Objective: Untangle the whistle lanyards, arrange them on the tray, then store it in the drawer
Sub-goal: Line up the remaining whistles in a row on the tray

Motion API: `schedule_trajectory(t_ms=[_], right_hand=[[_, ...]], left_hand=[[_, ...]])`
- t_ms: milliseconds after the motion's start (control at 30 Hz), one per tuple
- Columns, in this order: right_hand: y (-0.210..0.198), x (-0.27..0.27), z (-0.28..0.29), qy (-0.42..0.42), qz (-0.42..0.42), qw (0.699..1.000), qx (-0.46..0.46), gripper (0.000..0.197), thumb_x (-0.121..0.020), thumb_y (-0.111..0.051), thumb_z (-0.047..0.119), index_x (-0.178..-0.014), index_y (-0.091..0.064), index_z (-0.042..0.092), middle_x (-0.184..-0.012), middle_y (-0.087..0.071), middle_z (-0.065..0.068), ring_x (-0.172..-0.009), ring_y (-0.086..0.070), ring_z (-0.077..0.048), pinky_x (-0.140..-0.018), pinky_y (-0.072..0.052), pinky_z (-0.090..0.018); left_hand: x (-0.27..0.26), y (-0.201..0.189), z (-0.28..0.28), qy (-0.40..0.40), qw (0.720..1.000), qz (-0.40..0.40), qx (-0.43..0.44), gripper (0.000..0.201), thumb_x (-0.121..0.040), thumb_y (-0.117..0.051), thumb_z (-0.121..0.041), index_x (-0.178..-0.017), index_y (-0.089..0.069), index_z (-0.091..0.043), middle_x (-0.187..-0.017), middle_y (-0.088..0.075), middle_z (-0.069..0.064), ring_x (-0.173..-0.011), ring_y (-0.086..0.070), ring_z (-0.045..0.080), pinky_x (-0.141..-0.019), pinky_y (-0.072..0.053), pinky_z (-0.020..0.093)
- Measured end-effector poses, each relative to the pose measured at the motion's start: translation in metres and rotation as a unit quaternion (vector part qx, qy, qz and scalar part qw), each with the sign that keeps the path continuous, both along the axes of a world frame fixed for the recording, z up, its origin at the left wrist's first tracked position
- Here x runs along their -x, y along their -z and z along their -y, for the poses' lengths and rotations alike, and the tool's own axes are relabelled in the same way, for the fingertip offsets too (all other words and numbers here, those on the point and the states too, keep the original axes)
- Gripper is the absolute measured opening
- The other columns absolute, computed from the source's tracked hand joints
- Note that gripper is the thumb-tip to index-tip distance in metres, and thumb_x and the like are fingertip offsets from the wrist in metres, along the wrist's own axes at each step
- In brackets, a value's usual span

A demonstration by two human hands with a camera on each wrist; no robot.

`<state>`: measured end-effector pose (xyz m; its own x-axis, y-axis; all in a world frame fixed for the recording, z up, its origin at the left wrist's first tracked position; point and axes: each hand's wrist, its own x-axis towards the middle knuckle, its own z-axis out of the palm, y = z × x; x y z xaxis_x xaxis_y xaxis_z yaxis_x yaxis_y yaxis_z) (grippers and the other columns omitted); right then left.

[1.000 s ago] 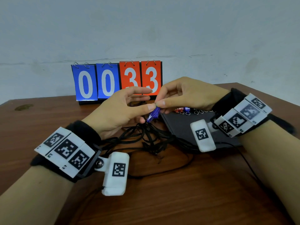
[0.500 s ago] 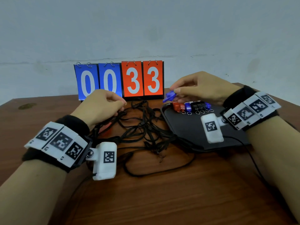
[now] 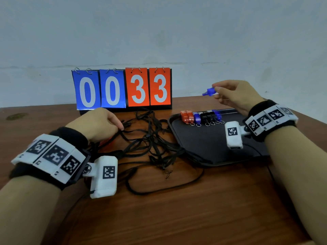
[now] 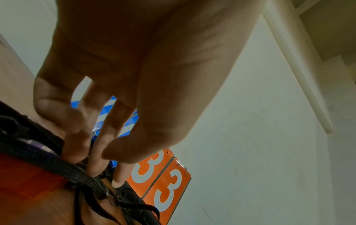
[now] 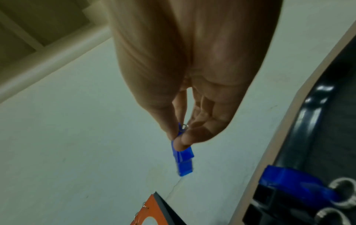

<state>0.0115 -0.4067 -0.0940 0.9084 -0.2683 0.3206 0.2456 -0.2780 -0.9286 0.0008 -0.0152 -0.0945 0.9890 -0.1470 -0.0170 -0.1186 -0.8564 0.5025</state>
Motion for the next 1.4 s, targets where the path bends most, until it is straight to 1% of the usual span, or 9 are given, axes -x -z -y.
schedule_trajectory(t_ms=[133, 433, 567, 867, 967, 1067, 1167, 1267, 1400], right_hand=[[0.012, -0.012, 0.020, 0.070, -0.002, 0.998, -0.008, 0.008, -0.094, -0.065, 0.002, -0.094, -0.071, 0.008, -0.079, -0.067, -0.010, -0.069, -0.066, -0.014, -0.067, -0.055, -0.022], [0.027, -0.024, 0.033, 0.091, -0.049, 0.992, -0.070, 0.010, -0.093, -0.064, -0.004, -0.086, -0.067, 0.002, -0.084, -0.068, -0.016, -0.069, -0.070, -0.016, -0.073, -0.061, -0.022], [0.035, -0.026, 0.040, 0.097, -0.080, 0.987, -0.095, 0.009, -0.093, -0.063, -0.003, -0.087, -0.067, 0.002, -0.088, -0.069, -0.017, -0.076, -0.072, -0.018, -0.075, -0.061, -0.021], [0.042, -0.034, 0.050, 0.108, -0.154, 0.980, -0.067, 0.009, -0.092, -0.067, 0.000, -0.086, -0.071, 0.005, -0.105, -0.071, -0.016, -0.098, -0.071, -0.023, -0.078, -0.062, -0.028], [0.043, -0.033, 0.050, 0.119, -0.170, 0.976, -0.060, 0.010, -0.090, -0.068, -0.001, -0.084, -0.071, 0.006, -0.100, -0.071, -0.013, -0.096, -0.069, -0.020, -0.073, -0.061, -0.028], [0.045, -0.035, 0.051, 0.128, -0.198, 0.971, -0.040, 0.006, -0.088, -0.069, 0.001, -0.084, -0.072, 0.003, -0.096, -0.068, -0.015, -0.091, -0.067, -0.020, -0.084, -0.060, -0.031], [0.046, -0.035, 0.051, 0.134, -0.203, 0.969, -0.048, 0.004, -0.088, -0.069, -0.001, -0.087, -0.072, 0.001, -0.094, -0.067, -0.017, -0.079, -0.067, -0.017, -0.073, -0.061, -0.025], [0.048, -0.037, 0.053, 0.131, -0.236, 0.963, 0.001, 0.022, -0.086, -0.071, -0.001, -0.102, -0.067, -0.015, -0.089, -0.067, -0.016, -0.087, -0.065, -0.019, -0.095, -0.056, -0.034], [0.044, -0.033, 0.054, 0.135, -0.285, 0.946, 0.069, 0.025, -0.081, -0.079, 0.017, -0.099, -0.075, -0.001, -0.102, -0.076, -0.017, -0.095, -0.071, -0.022, -0.100, -0.053, -0.042]], left_hand=[[-0.002, 0.000, -0.001, 0.022, 0.999, -0.026, -0.039, 0.032, -0.099, -0.053, -0.008, -0.092, -0.073, -0.032, -0.107, -0.066, -0.001, -0.079, -0.061, 0.015, -0.061, -0.045, 0.024], [-0.003, 0.002, -0.001, 0.029, 0.996, -0.057, -0.069, 0.035, -0.098, -0.056, -0.004, -0.090, -0.069, -0.036, -0.117, -0.063, 0.001, -0.100, -0.065, 0.021, -0.075, -0.051, 0.026], [-0.003, 0.005, -0.001, 0.029, 0.994, -0.092, -0.049, 0.031, -0.097, -0.060, -0.002, -0.092, -0.072, -0.030, -0.109, -0.068, 0.010, -0.076, -0.064, 0.025, -0.064, -0.053, 0.031], [0.002, 0.005, 0.002, 0.051, 0.990, -0.128, -0.022, 0.014, -0.089, -0.079, -0.017, -0.100, -0.074, -0.025, -0.101, -0.068, 0.006, -0.093, -0.073, 0.028, -0.075, -0.065, 0.032], [0.003, 0.005, 0.003, 0.061, 0.989, -0.131, -0.013, 0.016, -0.087, -0.080, -0.018, -0.100, -0.073, -0.024, -0.103, -0.065, 0.006, -0.089, -0.072, 0.025, -0.076, -0.065, 0.034], [0.002, 0.005, 0.003, 0.073, 0.989, -0.130, -0.011, 0.017, -0.087, -0.080, -0.019, -0.100, -0.072, -0.026, -0.103, -0.064, 0.004, -0.089, -0.072, 0.023, -0.078, -0.065, 0.037], [0.002, 0.006, 0.003, 0.085, 0.987, -0.132, -0.017, 0.017, -0.087, -0.080, -0.019, -0.099, -0.072, -0.028, -0.103, -0.063, 0.003, -0.080, -0.071, 0.021, -0.076, -0.065, 0.033], [0.002, 0.007, 0.004, 0.090, 0.987, -0.132, -0.016, 0.018, -0.087, -0.080, -0.019, -0.101, -0.072, -0.028, -0.104, -0.061, 0.003, -0.075, -0.070, 0.021, -0.071, -0.062, 0.027], [0.001, 0.006, 0.004, 0.090, 0.990, -0.110, -0.020, 0.020, -0.086, -0.081, -0.021, -0.101, -0.071, -0.029, -0.100, -0.072, 0.008, -0.076, -0.074, 0.025, -0.073, -0.062, 0.029]])
